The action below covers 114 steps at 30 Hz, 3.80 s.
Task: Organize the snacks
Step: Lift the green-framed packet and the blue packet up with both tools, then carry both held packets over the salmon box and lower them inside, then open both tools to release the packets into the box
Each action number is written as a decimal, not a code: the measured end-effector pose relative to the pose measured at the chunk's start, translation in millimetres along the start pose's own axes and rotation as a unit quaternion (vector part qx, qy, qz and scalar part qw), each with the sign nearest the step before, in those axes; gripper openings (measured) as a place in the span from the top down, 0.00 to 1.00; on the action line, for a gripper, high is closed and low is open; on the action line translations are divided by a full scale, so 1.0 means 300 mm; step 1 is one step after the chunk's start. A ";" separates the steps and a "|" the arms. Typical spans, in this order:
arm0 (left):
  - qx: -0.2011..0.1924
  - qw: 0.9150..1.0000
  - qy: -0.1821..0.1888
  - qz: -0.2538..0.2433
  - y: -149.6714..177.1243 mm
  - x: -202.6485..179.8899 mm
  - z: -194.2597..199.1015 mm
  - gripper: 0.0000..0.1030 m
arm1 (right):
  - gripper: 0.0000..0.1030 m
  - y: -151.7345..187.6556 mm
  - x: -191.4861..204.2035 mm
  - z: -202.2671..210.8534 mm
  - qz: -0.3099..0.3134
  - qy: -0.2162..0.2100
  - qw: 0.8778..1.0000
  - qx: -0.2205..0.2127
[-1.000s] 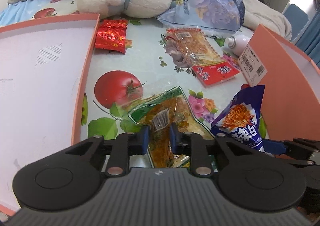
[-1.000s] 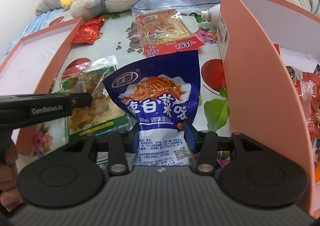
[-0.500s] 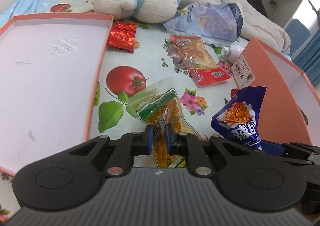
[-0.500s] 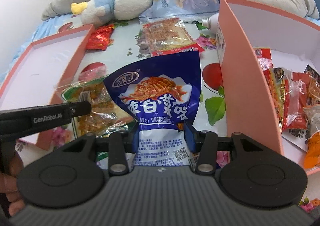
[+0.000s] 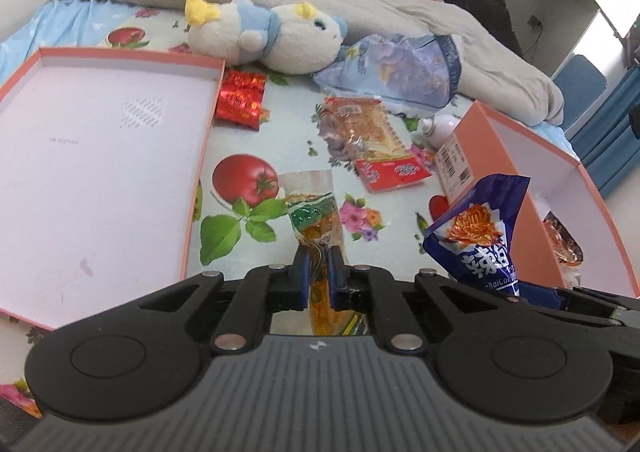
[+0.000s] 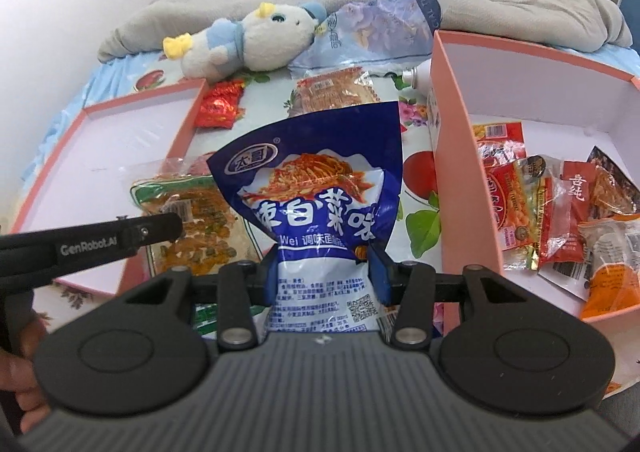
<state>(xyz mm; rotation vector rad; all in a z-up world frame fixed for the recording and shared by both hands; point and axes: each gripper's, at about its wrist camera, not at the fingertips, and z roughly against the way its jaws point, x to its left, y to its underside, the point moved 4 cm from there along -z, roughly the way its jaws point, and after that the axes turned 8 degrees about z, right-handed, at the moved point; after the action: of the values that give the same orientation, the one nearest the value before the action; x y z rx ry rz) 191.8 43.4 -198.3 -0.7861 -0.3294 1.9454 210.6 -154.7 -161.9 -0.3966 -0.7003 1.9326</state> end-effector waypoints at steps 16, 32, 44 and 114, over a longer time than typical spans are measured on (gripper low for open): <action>-0.036 0.998 0.040 -0.013 -0.078 -0.152 0.198 0.91 | 0.54 -0.077 -0.093 0.191 -0.031 0.011 0.998 -0.049; -0.108 0.987 0.116 -0.037 -0.247 -0.501 0.411 0.91 | 0.54 -0.267 -0.281 0.411 -0.033 0.036 0.991 -0.129; -0.110 0.980 0.152 -0.065 -0.285 -0.788 0.318 0.91 | 0.53 -0.308 -0.513 0.470 -0.051 0.069 0.984 -0.157; -0.068 0.980 0.131 -0.132 -0.058 -0.739 0.421 0.36 | 0.29 0.003 -0.477 0.530 -0.109 0.072 0.983 -0.133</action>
<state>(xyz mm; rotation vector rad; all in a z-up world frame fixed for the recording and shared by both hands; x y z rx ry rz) 191.9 -127.8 -8.5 -1.0219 -0.3890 1.5622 185.9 -330.6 -42.7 -0.5930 -0.8711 1.5920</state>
